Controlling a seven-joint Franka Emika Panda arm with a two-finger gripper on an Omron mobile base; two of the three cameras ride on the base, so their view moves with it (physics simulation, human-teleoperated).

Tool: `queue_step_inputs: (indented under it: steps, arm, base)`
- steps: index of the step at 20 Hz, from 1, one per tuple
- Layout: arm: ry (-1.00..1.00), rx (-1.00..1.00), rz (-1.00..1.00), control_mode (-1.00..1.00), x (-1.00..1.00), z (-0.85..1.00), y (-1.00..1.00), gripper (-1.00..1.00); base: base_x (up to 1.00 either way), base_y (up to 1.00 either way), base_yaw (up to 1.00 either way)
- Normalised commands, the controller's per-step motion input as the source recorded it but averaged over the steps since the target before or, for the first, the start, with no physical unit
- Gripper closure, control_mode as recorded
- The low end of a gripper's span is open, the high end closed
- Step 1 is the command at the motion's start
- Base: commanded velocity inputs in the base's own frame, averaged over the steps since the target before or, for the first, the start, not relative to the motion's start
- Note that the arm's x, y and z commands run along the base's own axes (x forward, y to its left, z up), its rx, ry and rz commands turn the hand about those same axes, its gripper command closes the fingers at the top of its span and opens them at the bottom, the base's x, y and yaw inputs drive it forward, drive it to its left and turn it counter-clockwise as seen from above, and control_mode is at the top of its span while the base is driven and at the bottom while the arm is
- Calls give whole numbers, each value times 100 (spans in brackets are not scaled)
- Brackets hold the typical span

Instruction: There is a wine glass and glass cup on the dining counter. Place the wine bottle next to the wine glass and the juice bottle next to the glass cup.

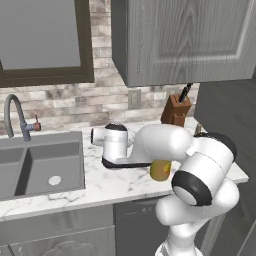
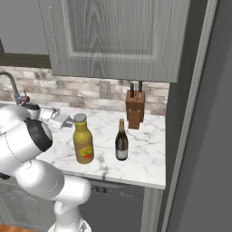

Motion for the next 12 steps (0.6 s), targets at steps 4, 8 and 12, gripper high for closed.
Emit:
queue_step_inputs:
  steps: [4,8,12]
  arm:
    - [0,-1,0,-100,-34,0,0,-100]
    - [-3,-1,0,-100,-26,0,0,-100]
    - [-2,0,0,-100,0,0,-9,-100]
  base:
    - [0,0,0]
    - [0,0,0]
    - [0,0,0]
